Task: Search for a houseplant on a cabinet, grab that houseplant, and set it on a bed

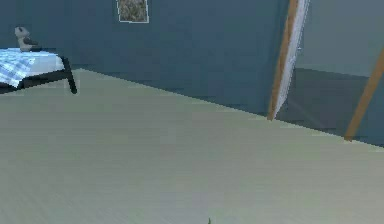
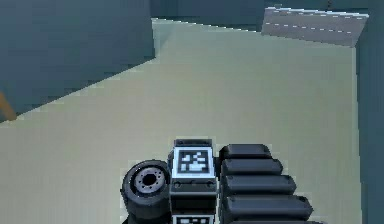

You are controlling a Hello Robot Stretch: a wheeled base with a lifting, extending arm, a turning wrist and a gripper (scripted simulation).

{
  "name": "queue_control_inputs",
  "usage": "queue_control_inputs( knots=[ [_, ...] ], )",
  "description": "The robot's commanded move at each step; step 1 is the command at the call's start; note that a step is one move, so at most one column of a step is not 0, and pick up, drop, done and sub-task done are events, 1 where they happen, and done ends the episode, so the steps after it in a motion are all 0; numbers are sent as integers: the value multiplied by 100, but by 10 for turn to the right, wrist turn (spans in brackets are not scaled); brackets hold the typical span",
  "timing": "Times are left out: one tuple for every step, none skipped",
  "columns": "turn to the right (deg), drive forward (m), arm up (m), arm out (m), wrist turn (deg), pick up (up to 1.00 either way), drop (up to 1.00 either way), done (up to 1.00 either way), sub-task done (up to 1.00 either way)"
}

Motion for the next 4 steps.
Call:
queue_control_inputs(
  knots=[
    [-210, 0, 0, 0, 0, 0, 0, 0, 0],
    [0, 30, 0, 0, 0, 0, 0, 0, 0],
    [-240, 0, 0, 0, 0, 0, 0, 0, 0],
    [0, 100, 0, 0, 0, 0, 0, 0, 0]
  ],
)
